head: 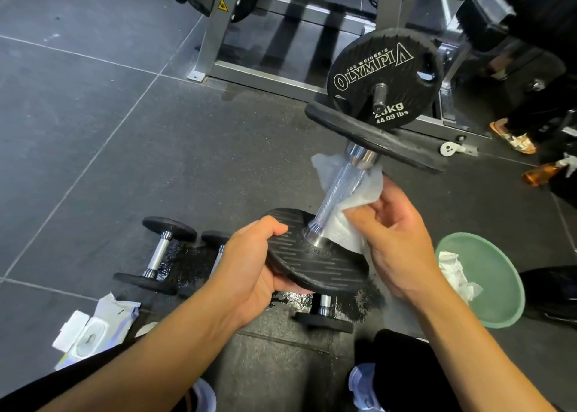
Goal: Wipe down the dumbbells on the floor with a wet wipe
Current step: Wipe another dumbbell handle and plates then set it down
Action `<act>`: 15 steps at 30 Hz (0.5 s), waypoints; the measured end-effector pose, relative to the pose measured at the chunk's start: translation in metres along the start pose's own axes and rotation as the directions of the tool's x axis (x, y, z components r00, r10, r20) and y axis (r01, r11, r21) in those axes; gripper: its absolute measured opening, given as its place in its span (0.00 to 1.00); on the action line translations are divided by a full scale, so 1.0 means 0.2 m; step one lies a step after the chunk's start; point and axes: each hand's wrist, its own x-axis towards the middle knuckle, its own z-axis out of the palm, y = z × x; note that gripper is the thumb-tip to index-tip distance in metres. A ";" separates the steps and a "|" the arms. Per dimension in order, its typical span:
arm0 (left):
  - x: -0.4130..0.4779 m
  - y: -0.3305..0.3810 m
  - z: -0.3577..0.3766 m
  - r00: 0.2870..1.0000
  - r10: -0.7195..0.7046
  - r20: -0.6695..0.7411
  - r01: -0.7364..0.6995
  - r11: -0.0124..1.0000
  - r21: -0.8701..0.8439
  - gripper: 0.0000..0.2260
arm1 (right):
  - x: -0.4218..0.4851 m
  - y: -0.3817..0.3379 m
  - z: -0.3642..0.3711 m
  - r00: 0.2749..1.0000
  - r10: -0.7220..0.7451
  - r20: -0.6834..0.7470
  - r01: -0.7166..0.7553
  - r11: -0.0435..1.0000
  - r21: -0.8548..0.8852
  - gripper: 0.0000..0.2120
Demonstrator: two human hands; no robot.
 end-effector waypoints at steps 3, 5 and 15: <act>-0.02 -0.01 0.01 1.000 -0.016 0.013 0.016 1.000 0.027 0.17 | 0.04 0.01 0.01 1.000 -0.013 -0.015 0.012 0.999 -0.036 0.20; -0.02 -0.02 0.01 1.000 -0.011 0.021 0.010 1.000 0.029 0.17 | 0.05 0.04 0.04 0.995 0.007 -0.103 -0.011 0.999 -0.040 0.19; -0.02 -0.08 0.03 0.998 -0.051 0.042 0.049 0.998 0.045 0.11 | 0.08 0.08 0.16 0.961 0.181 -0.210 -0.124 0.957 0.262 0.05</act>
